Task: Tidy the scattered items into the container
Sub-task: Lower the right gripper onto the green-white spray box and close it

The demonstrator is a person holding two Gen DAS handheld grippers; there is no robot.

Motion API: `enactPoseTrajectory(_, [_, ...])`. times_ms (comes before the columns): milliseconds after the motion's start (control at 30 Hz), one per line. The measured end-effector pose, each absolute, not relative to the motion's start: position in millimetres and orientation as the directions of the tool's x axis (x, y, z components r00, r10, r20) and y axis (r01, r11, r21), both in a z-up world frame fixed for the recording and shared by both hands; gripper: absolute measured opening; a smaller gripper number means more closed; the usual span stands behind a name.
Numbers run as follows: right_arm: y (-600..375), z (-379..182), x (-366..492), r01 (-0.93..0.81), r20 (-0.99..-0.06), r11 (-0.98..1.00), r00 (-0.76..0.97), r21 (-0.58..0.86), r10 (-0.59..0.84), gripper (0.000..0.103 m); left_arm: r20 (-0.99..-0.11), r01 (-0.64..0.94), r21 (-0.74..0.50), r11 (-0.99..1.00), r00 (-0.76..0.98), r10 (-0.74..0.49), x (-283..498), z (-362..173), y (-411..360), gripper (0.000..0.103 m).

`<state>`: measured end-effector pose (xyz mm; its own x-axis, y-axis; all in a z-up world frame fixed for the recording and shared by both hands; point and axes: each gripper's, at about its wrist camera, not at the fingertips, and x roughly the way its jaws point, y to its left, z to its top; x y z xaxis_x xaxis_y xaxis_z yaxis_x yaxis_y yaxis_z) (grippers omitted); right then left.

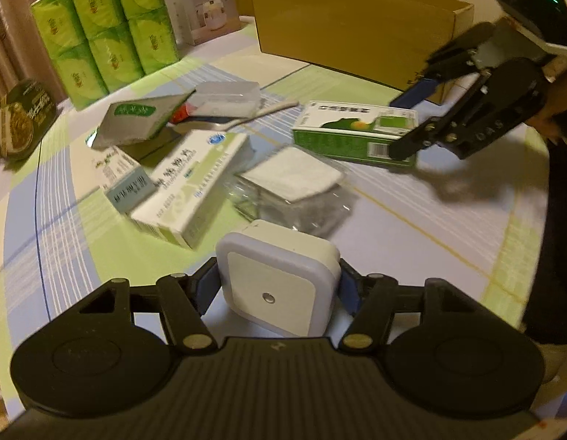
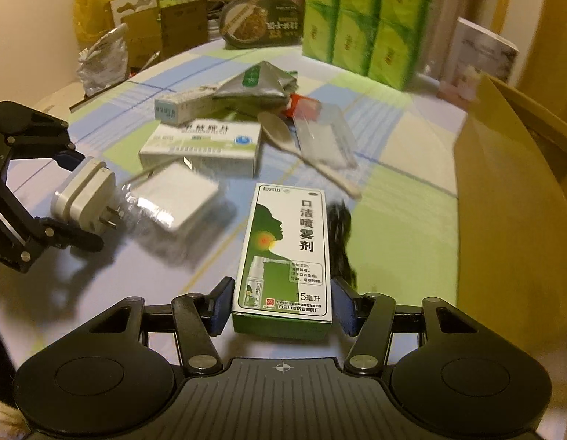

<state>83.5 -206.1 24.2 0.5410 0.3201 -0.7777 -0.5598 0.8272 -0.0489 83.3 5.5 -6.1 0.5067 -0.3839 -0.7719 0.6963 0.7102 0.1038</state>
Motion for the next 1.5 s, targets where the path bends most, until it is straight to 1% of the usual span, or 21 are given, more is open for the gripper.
enactPoseTrajectory(100, [-215.1, 24.7, 64.3, -0.535, -0.787, 0.844, 0.54, -0.047, 0.299, 0.053, -0.776, 0.699, 0.085, 0.71, 0.494, -0.393, 63.4, -4.3, -1.6, 0.061])
enactPoseTrajectory(133, [-218.6, 24.9, 58.8, -0.524, -0.787, 0.851, 0.54, -0.037, 0.298, 0.053, -0.774, 0.705, 0.088, 0.703, 0.493, -0.398, 56.3, -3.7, -4.2, 0.065])
enactPoseTrajectory(167, [-221.9, 25.3, 54.3, -0.515, -0.783, 0.857, 0.542, -0.023, 0.304, 0.053, -0.769, 0.715, 0.099, 0.692, 0.496, -0.403, 48.5, -3.0, -7.0, 0.072])
enactPoseTrajectory(200, [-225.2, 25.9, 50.5, -0.505, -0.777, 0.863, 0.547, -0.01, 0.311, 0.054, -0.763, 0.725, 0.113, 0.679, 0.501, -0.408, 41.7, -2.5, -9.3, 0.077])
enactPoseTrajectory(233, [-227.9, 26.5, 47.4, -0.497, -0.771, 0.868, 0.552, 0.002, 0.318, 0.057, -0.756, 0.735, 0.129, 0.665, 0.507, -0.414, 36.0, -2.6, -10.9, 0.083])
enactPoseTrajectory(267, [-229.3, 26.8, 45.1, -0.494, -0.768, 0.869, 0.554, 0.008, 0.322, 0.06, -0.752, 0.745, 0.145, 0.652, 0.511, -0.417, 32.0, -3.3, -12.0, 0.084])
enactPoseTrajectory(300, [-230.0, 27.0, 43.2, -0.495, -0.766, 0.869, 0.557, 0.007, 0.323, 0.067, -0.751, 0.753, 0.159, 0.638, 0.512, -0.417, 30.4, -4.2, -12.5, 0.084])
enactPoseTrajectory(333, [-230.0, 27.0, 41.5, -0.497, -0.763, 0.868, 0.56, 0.001, 0.321, 0.07, -0.751, 0.761, 0.172, 0.626, 0.512, -0.416, 30.5, -5.4, -12.6, 0.084])
enactPoseTrajectory(433, [-229.7, 26.0, 41.0, -0.504, -0.761, 0.864, 0.565, -0.01, 0.321, 0.072, -0.752, 0.771, 0.179, 0.611, 0.508, -0.421, 36.5, -7.3, -9.0, 0.084])
enactPoseTrajectory(600, [-228.6, 22.7, 46.8, -0.5, -0.755, 0.866, 0.56, 0.021, 0.341, 0.072, -0.747, 0.781, 0.123, 0.613, 0.479, -0.46, 53.7, -6.3, -6.6, 0.083])
enactPoseTrajectory(700, [-225.6, 21.1, 48.4, -0.511, -0.753, 0.859, 0.556, 0.024, 0.352, 0.073, -0.756, 0.791, 0.091, 0.605, 0.45, -0.475, 60.2, -7.9, -7.0, 0.075])
enactPoseTrajectory(733, [-225.2, 20.1, 49.3, -0.511, -0.754, 0.859, 0.554, 0.025, 0.351, 0.073, -0.763, 0.796, 0.088, 0.599, 0.441, -0.473, 61.4, -9.1, -7.9, 0.067])
enactPoseTrajectory(767, [-225.1, 19.2, 50.2, -0.509, -0.756, 0.86, 0.554, 0.025, 0.349, 0.073, -0.768, 0.799, 0.088, 0.596, 0.435, -0.471, 61.1, -10.1, -8.6, 0.064])
enactPoseTrajectory(900, [-227.2, 17.5, 54.5, -0.499, -0.758, 0.866, 0.554, 0.029, 0.344, 0.073, -0.774, 0.784, 0.084, 0.615, 0.44, -0.456, 55.7, -9.9, -11.0, 0.064])
enactPoseTrajectory(1033, [-229.4, 17.6, 55.2, -0.488, -0.755, 0.872, 0.559, 0.034, 0.343, 0.073, -0.783, 0.711, 0.019, 0.703, 0.448, -0.432, 50.0, -7.2, -15.2, 0.064])
enactPoseTrajectory(1100, [-229.5, 17.2, 55.5, -0.489, -0.756, 0.872, 0.558, 0.033, 0.342, 0.073, -0.779, 0.704, 0.014, 0.71, 0.452, -0.433, 48.8, -6.7, -17.7, 0.064])
enactPoseTrajectory(1167, [-228.9, 17.1, 56.0, -0.49, -0.756, 0.871, 0.558, 0.034, 0.343, 0.073, -0.774, 0.701, 0.01, 0.713, 0.457, -0.439, 51.1, -6.5, -17.3, 0.068])
enactPoseTrajectory(1233, [-228.0, 17.2, 57.0, -0.492, -0.754, 0.87, 0.558, 0.036, 0.347, 0.073, -0.768, 0.689, -0.004, 0.725, 0.462, -0.443, 53.8, -5.2, -14.9, 0.069])
enactPoseTrajectory(1300, [-227.2, 17.1, 58.5, -0.491, -0.752, 0.87, 0.56, 0.037, 0.348, 0.073, -0.764, 0.681, -0.028, 0.731, 0.457, -0.455, 56.4, -3.5, -12.8, 0.069])
enactPoseTrajectory(1400, [-225.6, 16.1, 61.6, -0.491, -0.752, 0.87, 0.559, 0.04, 0.35, 0.073, -0.771, 0.69, -0.026, 0.724, 0.447, -0.454, 58.5, -5.6, -15.4, 0.068])
enactPoseTrajectory(1500, [-224.3, 16.1, 63.7, -0.498, -0.75, 0.866, 0.557, 0.043, 0.358, 0.073, -0.78, 0.708, -0.023, 0.705, 0.428, -0.456, 57.8, -9.6, -19.4, 0.064])
